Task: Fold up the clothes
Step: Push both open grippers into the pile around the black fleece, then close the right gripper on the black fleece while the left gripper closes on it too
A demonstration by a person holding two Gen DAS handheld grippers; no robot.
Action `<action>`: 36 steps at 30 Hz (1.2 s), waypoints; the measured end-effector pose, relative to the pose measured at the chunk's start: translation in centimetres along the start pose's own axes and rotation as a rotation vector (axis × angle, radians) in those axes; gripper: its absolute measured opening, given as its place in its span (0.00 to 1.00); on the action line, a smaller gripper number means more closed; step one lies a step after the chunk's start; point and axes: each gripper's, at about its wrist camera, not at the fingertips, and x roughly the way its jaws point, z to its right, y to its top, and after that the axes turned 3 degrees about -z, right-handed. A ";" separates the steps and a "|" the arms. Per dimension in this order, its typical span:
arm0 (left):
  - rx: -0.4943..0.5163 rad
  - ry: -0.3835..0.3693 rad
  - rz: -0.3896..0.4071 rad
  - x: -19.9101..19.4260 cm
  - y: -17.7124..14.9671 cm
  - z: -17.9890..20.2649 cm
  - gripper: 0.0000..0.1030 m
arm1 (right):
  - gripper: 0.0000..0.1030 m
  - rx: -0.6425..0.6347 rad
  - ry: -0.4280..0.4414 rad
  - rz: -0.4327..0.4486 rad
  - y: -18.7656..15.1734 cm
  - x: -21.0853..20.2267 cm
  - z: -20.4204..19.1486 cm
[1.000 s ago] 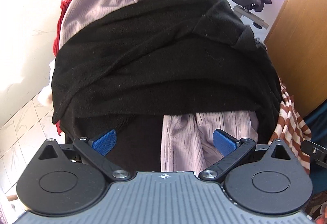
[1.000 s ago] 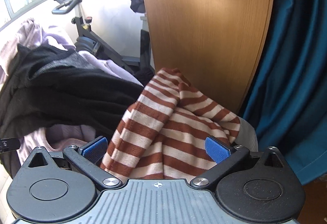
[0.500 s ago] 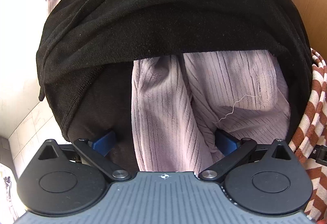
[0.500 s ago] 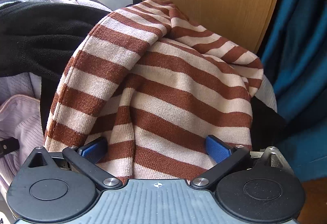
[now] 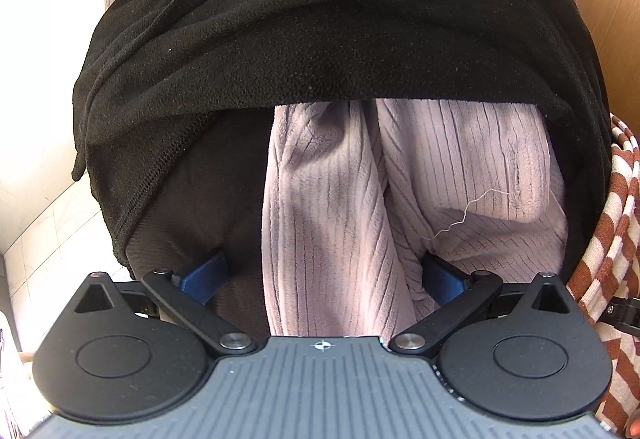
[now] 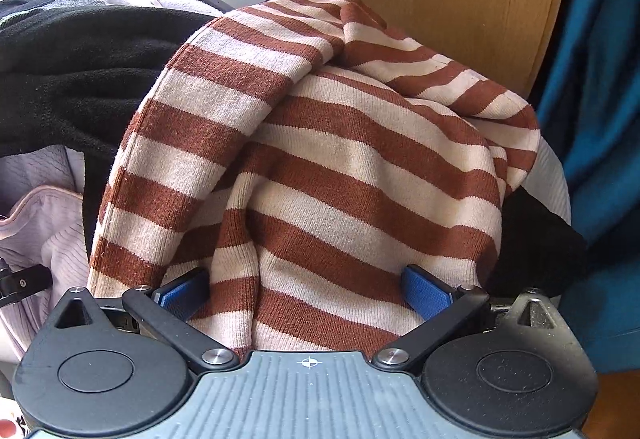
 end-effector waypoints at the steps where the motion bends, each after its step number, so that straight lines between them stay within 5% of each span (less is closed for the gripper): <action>1: 0.003 0.005 -0.002 0.0 -0.1 0.1 1.00 | 0.99 0.001 -0.002 0.002 -0.2 0.0 0.0; 6: -0.056 0.021 -0.069 0.4 0.4 -0.1 1.00 | 0.99 0.000 -0.017 -0.030 -0.3 0.0 -0.4; 13: -0.036 -0.005 0.017 -0.2 -1.9 -0.7 1.00 | 0.99 -0.028 -0.010 -0.020 -1.4 -0.3 -0.5; 17: -0.046 -0.094 0.011 -0.8 -0.8 -2.9 1.00 | 0.99 0.014 0.045 -0.004 -1.2 -2.5 -0.4; 22: -0.029 -0.127 0.217 -6.9 -0.4 -5.6 0.97 | 0.95 0.005 0.102 0.133 -0.4 -7.1 -1.3; 27: 0.017 -0.116 0.447 -12.0 4.1 -5.3 0.97 | 0.94 -0.082 0.156 0.280 6.2 -9.2 -2.6; 30: 0.039 -0.065 0.502 -13.2 6.9 -5.3 0.97 | 0.94 -0.200 0.211 0.333 8.5 -8.7 -6.2; 36: 0.015 0.004 0.489 -13.4 8.5 -7.0 0.97 | 0.98 -0.353 0.286 0.342 9.3 -7.3 -15.0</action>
